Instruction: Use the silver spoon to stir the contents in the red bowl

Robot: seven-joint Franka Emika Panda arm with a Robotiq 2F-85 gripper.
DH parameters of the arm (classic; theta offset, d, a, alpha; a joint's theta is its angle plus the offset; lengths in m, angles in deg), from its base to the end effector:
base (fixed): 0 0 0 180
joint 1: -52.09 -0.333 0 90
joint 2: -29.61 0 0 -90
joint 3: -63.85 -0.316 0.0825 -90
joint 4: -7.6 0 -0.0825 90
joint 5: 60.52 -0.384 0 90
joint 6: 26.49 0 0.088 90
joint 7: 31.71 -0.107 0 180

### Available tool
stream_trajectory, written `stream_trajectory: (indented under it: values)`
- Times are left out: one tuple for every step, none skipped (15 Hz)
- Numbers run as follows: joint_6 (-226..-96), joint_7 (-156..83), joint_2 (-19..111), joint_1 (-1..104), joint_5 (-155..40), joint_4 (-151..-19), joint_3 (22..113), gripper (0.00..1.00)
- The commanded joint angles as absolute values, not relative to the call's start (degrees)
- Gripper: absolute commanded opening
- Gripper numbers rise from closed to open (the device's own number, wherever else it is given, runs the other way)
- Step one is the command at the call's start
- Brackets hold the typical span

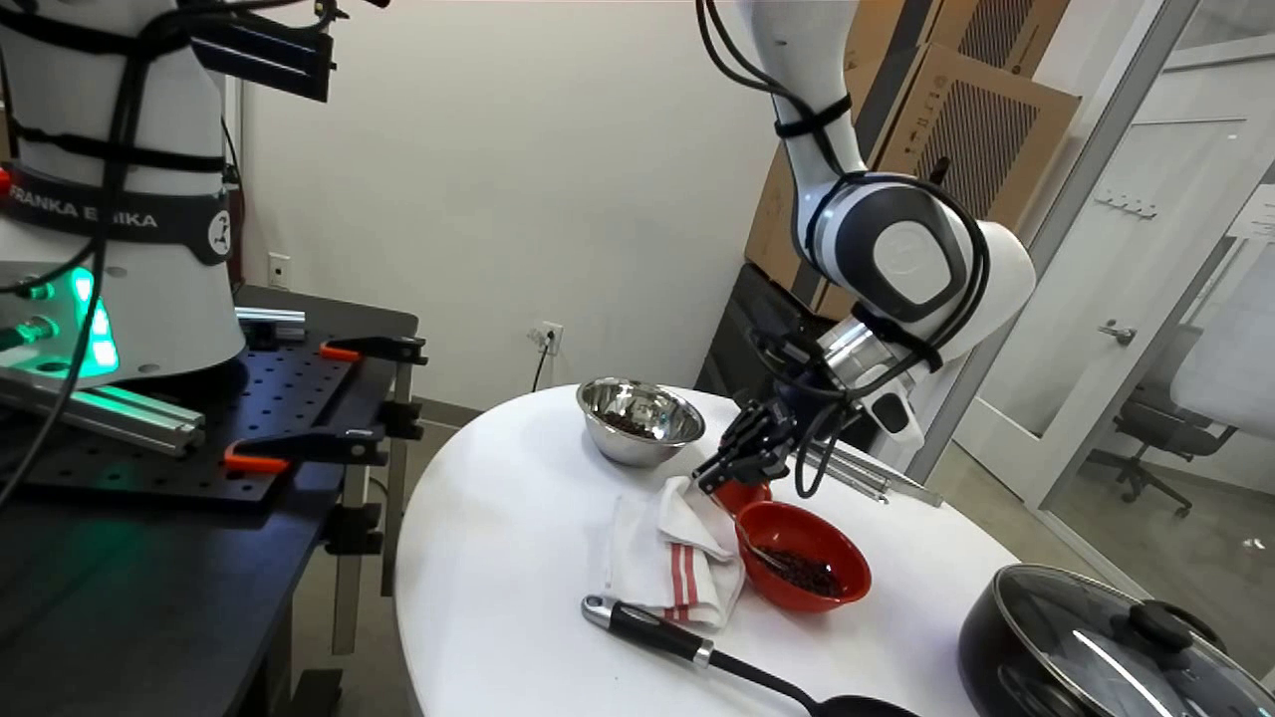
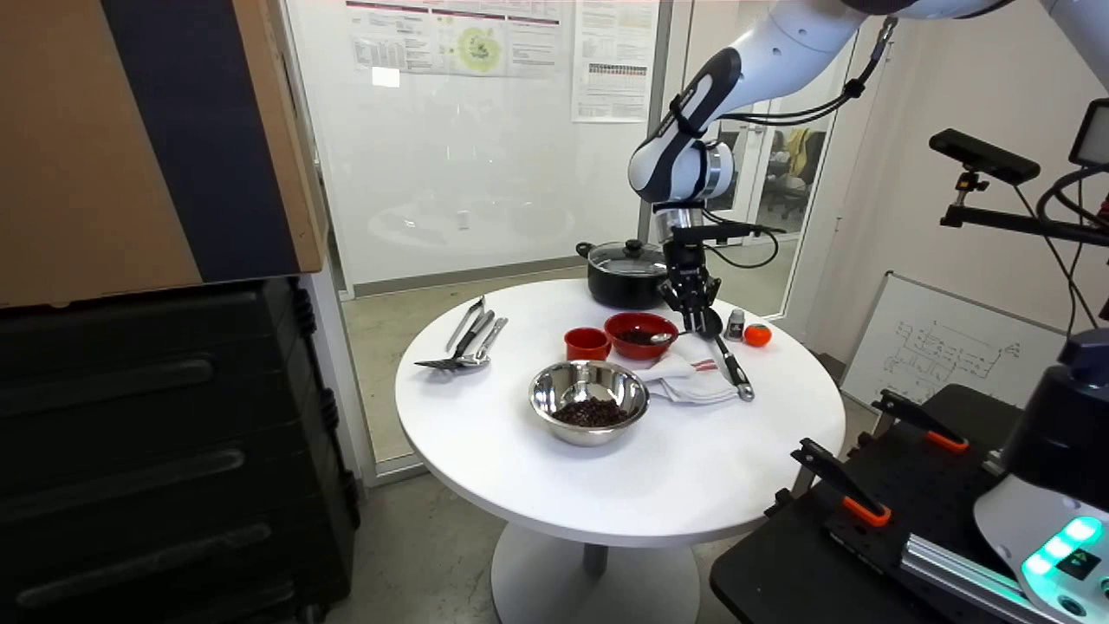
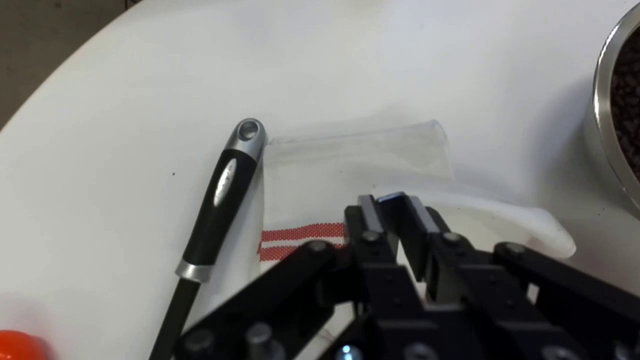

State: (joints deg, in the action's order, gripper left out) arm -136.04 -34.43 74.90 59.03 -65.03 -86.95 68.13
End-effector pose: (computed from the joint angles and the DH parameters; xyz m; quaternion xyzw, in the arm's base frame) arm 0.6056 -0.1120 0.1206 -0.9561 0.1356 0.2588 0.0231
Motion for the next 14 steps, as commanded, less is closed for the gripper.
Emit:
stream_trajectory:
  values:
    - [-133.0,-33.6,79.8,60.2,-66.5,-79.5,67.2,0.04]
    - [-132.7,-33.4,80.5,60.4,-66.7,-78.5,67.0,0.04]
    - [-132.4,-33.4,81.1,60.4,-66.9,-77.6,66.8,0.04]
    - [-132.1,-33.4,81.6,60.5,-67.0,-76.7,66.7,0.04]
    - [-131.5,-33.4,82.1,60.5,-67.1,-75.9,66.5,0.04]
    - [-130.7,-33.6,82.7,60.6,-67.3,-75.0,66.4,0.04]
    - [-129.8,-33.7,83.4,60.6,-67.4,-74.0,66.4,0.04]
    - [-128.9,-33.9,84.1,60.7,-67.5,-73.1,66.4,0.04]
    - [-128.2,-33.9,84.7,60.7,-67.7,-72.2,66.4,0.04]
    - [-127.4,-34.0,85.3,60.9,-68.0,-71.3,66.4,0.04]
    - [-126.9,-34.1,85.9,61.0,-68.2,-70.6,66.4,0.04]
    - [-126.6,-34.2,86.4,61.1,-68.3,-69.9,66.4,0.04]
    - [-126.2,-34.3,87.0,61.2,-68.5,-69.2,66.4,0.04]
    - [-126.1,-34.5,87.4,61.3,-68.7,-68.6,66.4,0.04]
